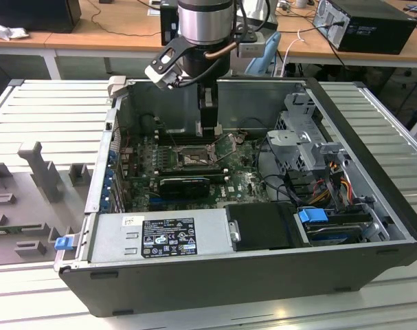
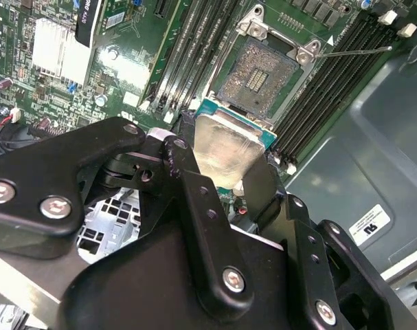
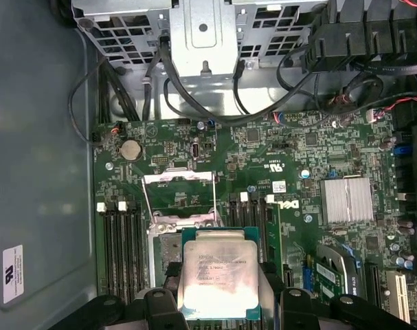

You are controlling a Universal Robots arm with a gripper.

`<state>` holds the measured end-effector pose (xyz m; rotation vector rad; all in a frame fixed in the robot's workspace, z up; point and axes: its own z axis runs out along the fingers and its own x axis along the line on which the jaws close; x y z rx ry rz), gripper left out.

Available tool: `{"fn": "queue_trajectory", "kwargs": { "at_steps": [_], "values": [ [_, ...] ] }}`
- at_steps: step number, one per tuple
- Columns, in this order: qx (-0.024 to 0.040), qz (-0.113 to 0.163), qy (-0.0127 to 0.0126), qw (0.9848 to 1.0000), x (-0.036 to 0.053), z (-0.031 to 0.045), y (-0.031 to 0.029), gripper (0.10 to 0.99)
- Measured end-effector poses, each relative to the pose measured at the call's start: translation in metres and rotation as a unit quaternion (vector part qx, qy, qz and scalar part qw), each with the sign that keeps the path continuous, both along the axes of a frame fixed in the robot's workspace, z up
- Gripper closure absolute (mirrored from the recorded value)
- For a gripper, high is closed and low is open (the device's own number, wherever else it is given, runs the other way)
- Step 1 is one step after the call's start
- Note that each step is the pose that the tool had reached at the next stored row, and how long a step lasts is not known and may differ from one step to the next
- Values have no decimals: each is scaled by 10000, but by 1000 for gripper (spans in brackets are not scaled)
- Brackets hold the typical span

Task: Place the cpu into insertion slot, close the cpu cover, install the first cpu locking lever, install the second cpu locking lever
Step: 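Place the cpu into insertion slot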

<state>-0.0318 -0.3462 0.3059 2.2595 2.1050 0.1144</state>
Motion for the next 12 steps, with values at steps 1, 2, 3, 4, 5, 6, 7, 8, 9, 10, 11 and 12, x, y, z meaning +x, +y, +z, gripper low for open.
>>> {"fn": "queue_trajectory", "kwargs": {
  "at_steps": [1,2,3,4,5,6,7,8,9,10,11,12],
  "values": [
    [0,0,0,10000,0,-5,0,565],
    [0,0,0,10000,0,-10,0,565],
    [0,0,0,10000,0,-12,0,565],
    [0,0,0,10000,0,-15,0,565],
    [0,0,0,10000,0,-18,0,565],
    [0,0,0,10000,0,-21,0,565],
    [0,0,0,10000,0,-24,0,565],
    [0,0,0,10000,0,-27,0,565],
    [0,0,0,10000,0,-30,0,565],
    [0,0,0,10000,0,-34,0,565],
    [0,0,0,10000,0,-38,0,565],
    [0,0,0,10000,0,-41,0,565]
  ]
}}
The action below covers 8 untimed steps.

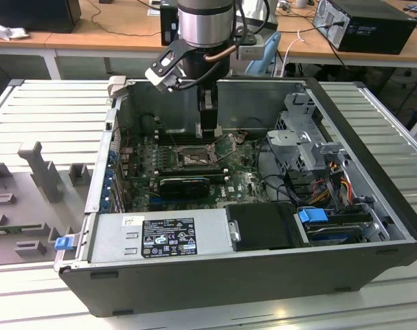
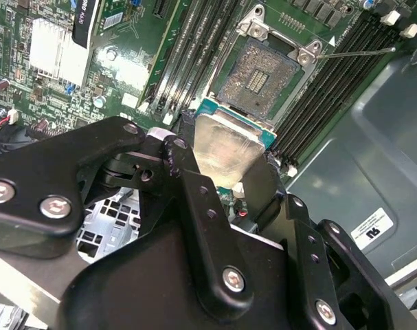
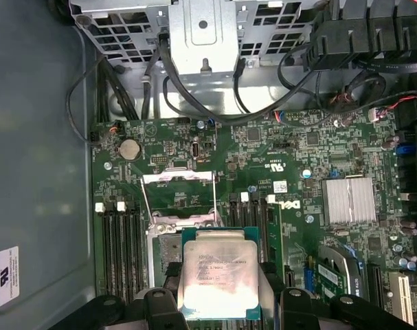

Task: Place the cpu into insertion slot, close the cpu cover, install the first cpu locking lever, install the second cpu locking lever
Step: 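Place the cpu into insertion slot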

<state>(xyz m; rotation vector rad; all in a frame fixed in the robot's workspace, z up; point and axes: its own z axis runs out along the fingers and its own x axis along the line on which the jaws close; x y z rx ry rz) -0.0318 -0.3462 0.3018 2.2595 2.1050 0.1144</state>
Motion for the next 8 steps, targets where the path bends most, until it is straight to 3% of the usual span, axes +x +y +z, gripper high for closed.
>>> {"fn": "queue_trajectory", "kwargs": {
  "at_steps": [7,8],
  "values": [
    [0,0,0,10000,0,-47,0,565],
    [0,0,11,10000,0,-57,0,565]
  ]
}}
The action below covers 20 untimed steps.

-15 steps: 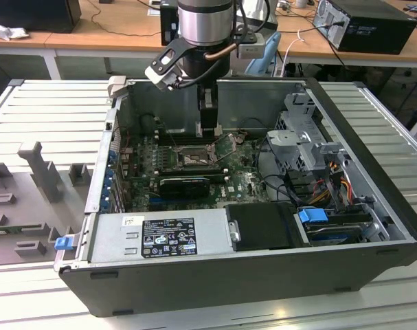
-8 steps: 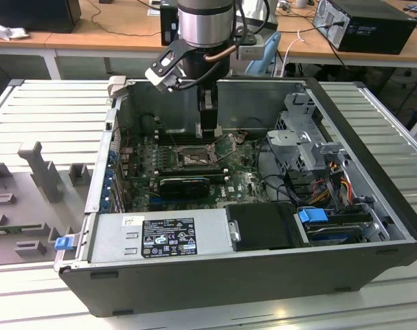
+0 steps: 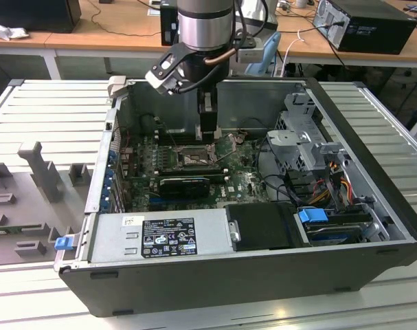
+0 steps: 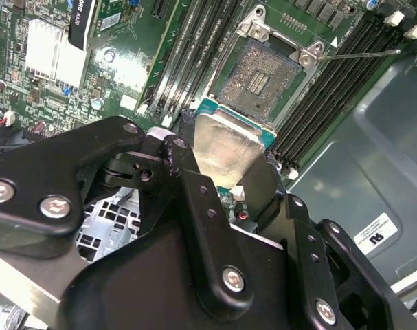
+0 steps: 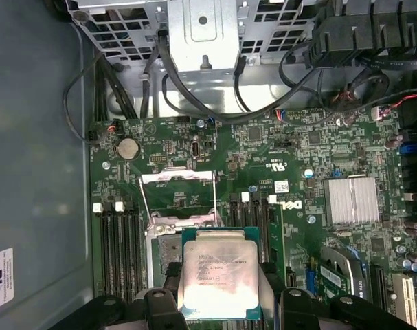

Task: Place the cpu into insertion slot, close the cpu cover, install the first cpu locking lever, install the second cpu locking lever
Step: 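Place the cpu into insertion slot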

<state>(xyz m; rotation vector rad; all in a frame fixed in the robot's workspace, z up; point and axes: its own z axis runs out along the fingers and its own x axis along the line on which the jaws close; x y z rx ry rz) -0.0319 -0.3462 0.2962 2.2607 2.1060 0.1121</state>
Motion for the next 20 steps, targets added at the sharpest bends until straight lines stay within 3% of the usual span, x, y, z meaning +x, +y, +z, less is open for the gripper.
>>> {"fn": "queue_trajectory", "kwargs": {
  "at_steps": [1,3,6,8,11,12,14,16,17,20],
  "values": [
    [0,-1,23,10000,0,-15,0,565],
    [0,-1,32,10000,0,-52,0,565],
    [0,38,33,10000,2,-144,4,565],
    [-1,220,32,9998,-5,-212,8,565],
    [-1,263,32,9996,-95,-308,22,565],
    [-1,262,32,9997,-147,-404,45,565],
    [0,286,31,9996,-156,-548,126,565],
    [-1,291,32,9996,-181,-590,138,565],
    [-1,297,32,9996,-196,-655,160,565],
    [-1,299,32,9995,-196,-713,201,565]
  ]
}}
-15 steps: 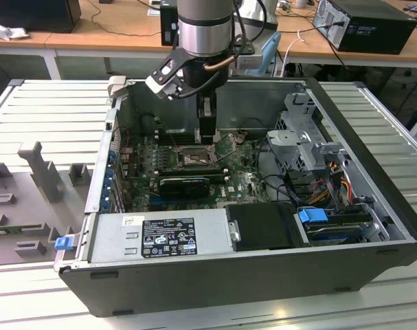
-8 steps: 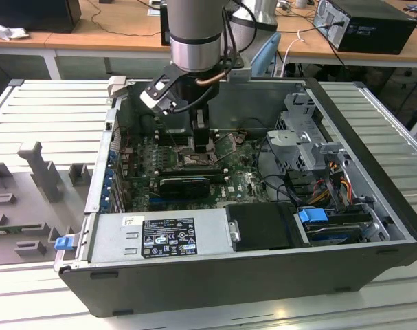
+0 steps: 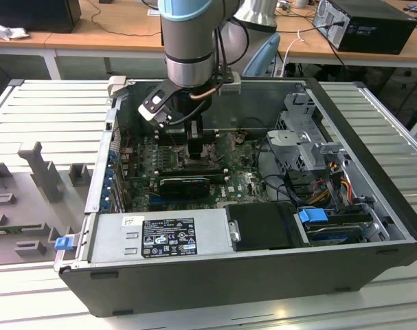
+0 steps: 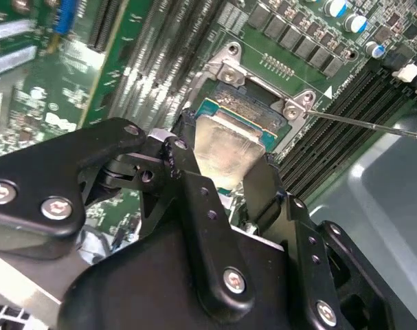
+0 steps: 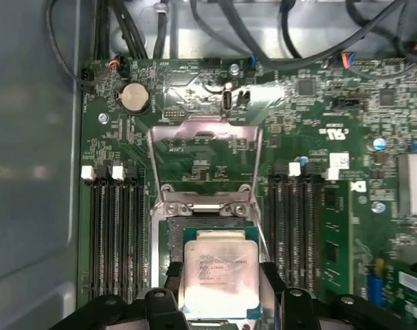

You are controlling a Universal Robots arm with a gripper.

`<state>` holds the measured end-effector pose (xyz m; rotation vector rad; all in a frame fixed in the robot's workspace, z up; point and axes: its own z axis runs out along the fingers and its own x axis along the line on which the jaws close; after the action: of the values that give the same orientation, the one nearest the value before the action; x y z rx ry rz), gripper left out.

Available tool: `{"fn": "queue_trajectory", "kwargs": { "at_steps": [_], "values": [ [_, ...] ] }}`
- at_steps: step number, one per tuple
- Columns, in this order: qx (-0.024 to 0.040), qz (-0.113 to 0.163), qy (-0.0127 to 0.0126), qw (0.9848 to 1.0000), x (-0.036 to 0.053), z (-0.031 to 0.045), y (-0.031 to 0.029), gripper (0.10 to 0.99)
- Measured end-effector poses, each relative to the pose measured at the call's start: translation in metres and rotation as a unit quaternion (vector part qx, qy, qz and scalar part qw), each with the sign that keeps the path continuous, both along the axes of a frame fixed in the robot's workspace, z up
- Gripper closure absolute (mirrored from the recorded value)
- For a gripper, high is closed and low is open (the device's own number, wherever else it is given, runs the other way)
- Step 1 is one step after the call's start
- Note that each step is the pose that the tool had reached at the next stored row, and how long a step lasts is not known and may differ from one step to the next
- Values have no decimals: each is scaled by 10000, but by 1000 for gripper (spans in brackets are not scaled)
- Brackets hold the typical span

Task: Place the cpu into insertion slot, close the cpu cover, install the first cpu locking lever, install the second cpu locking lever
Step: 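Place the cpu into insertion slot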

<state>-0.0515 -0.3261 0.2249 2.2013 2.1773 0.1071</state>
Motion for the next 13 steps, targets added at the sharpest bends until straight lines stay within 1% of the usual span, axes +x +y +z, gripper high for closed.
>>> {"fn": "queue_trajectory", "kwargs": {
  "at_steps": [4,8,13],
  "values": [
    [0,1,0,10000,-4,-90,21,565],
    [-1,3,1,10000,-5,-130,49,565],
    [0,3,1,10000,-4,-162,52,565]
  ]
}}
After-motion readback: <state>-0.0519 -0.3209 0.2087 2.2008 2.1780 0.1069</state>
